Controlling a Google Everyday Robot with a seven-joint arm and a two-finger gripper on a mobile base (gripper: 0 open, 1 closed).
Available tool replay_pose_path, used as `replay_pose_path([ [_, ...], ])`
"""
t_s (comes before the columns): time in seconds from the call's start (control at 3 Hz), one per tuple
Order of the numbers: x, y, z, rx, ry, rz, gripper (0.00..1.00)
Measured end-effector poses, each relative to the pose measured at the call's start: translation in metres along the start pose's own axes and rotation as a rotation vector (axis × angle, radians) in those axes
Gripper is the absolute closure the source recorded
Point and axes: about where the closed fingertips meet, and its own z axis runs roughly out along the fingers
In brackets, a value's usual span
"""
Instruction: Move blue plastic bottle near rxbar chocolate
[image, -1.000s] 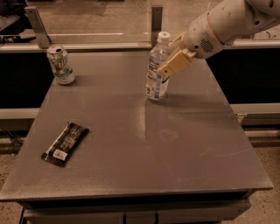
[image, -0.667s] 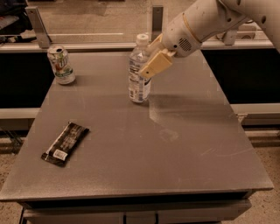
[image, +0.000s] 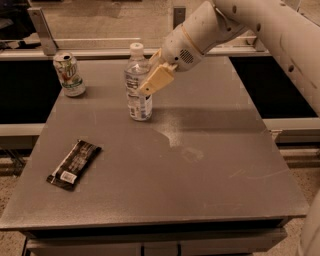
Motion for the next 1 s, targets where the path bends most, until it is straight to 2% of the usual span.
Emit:
replay_pose_path([
  [0.33, -0.0159, 0.0121, 0.0190, -0.074, -0.040, -0.027, 1.00],
  [1.0, -0.0196, 0.0149, 0.0207, -0.083, -0.048, -0.039, 1.00],
])
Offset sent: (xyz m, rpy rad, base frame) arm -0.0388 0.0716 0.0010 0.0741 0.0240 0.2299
